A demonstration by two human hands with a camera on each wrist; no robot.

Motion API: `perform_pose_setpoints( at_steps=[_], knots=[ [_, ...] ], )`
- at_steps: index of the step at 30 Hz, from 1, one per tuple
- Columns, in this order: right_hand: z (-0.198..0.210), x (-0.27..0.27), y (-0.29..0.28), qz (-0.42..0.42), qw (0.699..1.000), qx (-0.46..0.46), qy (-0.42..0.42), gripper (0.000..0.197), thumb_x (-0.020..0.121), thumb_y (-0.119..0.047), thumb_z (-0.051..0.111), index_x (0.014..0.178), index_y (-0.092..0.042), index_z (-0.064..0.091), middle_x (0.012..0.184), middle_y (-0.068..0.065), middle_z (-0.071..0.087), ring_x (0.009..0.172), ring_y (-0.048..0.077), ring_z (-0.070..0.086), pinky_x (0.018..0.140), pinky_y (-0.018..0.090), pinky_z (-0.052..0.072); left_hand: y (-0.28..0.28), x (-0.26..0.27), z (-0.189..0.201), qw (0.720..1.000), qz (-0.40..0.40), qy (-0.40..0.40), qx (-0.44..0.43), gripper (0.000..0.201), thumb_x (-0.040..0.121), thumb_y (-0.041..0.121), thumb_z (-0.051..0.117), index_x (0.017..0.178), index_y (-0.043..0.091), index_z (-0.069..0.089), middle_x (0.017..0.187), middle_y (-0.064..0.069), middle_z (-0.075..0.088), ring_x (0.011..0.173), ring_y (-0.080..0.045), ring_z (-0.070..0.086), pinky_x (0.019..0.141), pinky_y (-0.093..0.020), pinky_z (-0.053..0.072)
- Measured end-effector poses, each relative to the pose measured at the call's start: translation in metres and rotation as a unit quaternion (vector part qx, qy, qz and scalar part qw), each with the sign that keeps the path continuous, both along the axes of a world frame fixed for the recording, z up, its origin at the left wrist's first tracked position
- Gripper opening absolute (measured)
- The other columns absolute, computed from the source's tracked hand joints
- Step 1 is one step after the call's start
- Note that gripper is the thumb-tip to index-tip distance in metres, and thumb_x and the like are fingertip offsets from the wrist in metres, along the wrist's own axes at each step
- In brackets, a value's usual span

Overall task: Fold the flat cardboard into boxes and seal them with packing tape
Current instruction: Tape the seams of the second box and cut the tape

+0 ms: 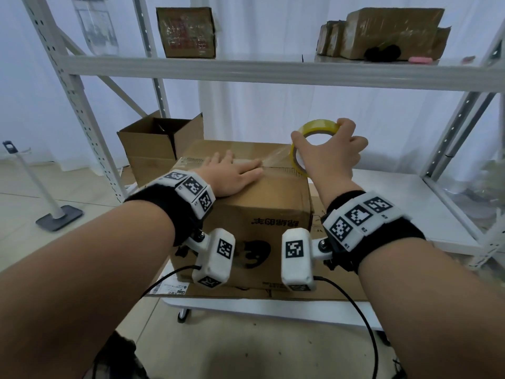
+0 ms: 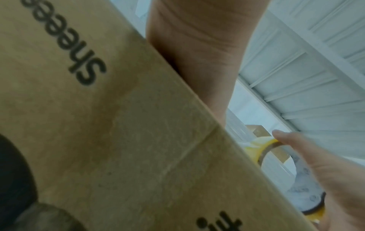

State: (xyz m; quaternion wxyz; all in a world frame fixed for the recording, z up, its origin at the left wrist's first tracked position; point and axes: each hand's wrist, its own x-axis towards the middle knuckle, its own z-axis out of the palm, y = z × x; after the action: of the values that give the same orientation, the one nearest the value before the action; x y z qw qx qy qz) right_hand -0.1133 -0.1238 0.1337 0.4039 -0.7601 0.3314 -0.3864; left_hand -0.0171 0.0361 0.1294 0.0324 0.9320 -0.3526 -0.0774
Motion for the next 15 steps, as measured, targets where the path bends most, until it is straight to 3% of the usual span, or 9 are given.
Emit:
perform_pose_setpoints(
  at_steps=[3, 8, 15],
  knots=[
    [-0.001, -0.001, -0.001, 0.002, 1.0, 0.004, -0.001, 0.084, 0.077, -0.053, 0.071, 0.142, -0.026, 0.025, 0.135, 0.008, 0.027, 0.121, 0.031, 0.036, 0.081, 0.035, 0.034, 0.01, 0.002, 0.002, 0.999, 0.04, 0.013, 0.007, 0.06, 0.095, 0.066, 0.015, 0.151, 0.044, 0.009, 0.161, -0.013, -0.004, 0.147, -0.036, -0.004, 0.117, -0.048, -0.001],
    [0.0, -0.004, -0.005, 0.016, 1.0, 0.002, 0.007, 0.081, 0.077, -0.054, 0.071, 0.138, -0.025, 0.028, 0.134, 0.008, 0.028, 0.122, 0.032, 0.037, 0.083, 0.034, 0.033, 0.016, 0.006, 0.0, 0.996, 0.089, -0.004, 0.01, 0.081, 0.095, 0.065, 0.016, 0.154, 0.01, 0.002, 0.16, -0.016, -0.006, 0.148, -0.029, -0.002, 0.12, -0.041, 0.002],
    [0.0, -0.008, -0.017, 0.023, 0.999, -0.016, 0.031, 0.084, 0.071, -0.061, 0.074, 0.132, -0.021, 0.03, 0.13, 0.008, 0.03, 0.119, 0.034, 0.042, 0.081, 0.035, 0.036, -0.003, -0.01, 0.004, 0.999, -0.004, 0.007, 0.035, 0.088, 0.093, 0.067, 0.016, 0.152, 0.004, -0.002, 0.161, -0.013, -0.007, 0.149, -0.023, -0.004, 0.119, -0.037, 0.0]
  ],
)
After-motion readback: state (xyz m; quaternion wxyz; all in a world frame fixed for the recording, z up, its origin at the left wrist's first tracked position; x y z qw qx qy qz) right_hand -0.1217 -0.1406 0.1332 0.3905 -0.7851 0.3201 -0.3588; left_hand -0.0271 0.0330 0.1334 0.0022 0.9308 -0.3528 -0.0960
